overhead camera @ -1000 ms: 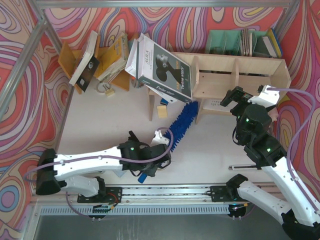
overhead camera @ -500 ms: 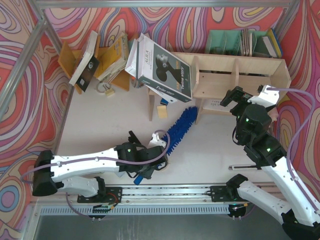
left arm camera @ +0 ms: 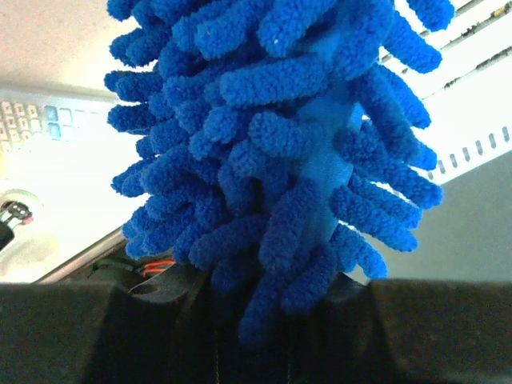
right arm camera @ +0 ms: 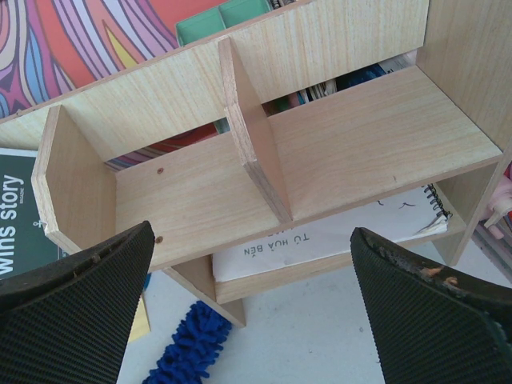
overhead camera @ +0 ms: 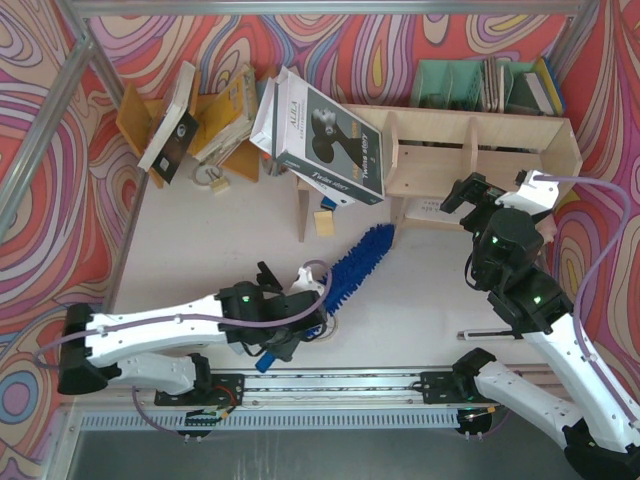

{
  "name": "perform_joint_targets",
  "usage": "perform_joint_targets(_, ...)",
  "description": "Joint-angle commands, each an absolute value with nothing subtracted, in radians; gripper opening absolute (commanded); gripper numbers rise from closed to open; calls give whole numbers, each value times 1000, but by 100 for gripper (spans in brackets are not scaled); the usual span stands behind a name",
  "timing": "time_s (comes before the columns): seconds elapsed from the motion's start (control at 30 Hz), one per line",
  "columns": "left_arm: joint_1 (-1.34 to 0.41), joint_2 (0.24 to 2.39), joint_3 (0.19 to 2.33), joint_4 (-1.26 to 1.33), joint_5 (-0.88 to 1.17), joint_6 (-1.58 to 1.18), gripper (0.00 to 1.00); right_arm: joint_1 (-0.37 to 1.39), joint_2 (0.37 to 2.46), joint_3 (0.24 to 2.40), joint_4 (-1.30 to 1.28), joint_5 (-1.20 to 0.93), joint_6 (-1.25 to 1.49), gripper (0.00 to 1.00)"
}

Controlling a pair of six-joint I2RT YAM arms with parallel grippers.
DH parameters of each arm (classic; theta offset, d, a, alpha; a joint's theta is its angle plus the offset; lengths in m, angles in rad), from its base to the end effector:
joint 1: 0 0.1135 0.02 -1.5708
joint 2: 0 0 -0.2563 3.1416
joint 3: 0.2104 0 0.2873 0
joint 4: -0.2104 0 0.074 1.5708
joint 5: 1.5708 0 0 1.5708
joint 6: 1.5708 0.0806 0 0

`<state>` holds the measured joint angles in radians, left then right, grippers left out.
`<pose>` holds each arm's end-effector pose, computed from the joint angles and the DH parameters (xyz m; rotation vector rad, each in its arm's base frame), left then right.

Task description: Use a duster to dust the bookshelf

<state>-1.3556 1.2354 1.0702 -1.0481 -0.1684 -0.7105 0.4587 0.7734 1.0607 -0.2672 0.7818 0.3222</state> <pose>0.0722 -0.2671 0.2247 0.8467 2.6679 -0.3133 0.2226 0.0466 0.4323 0.5041 1.4727 0.0104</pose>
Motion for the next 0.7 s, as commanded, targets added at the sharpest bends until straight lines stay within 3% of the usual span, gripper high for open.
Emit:
perform_joint_targets(0.0, -1373, 1142, 1117, -1168, -193, -705, 0, 460, 770, 1074, -264, 797, 319, 99)
perform_joint_targets(0.33, -1423, 1083, 1131, -1222, -139, -685, 0, 461, 789, 1101, -264, 798, 317, 99)
perform_joint_targets(0.67, -1459, 1205, 1173, -994, -202, -606, 0, 460, 787, 1103, -288, 792, 349, 99)
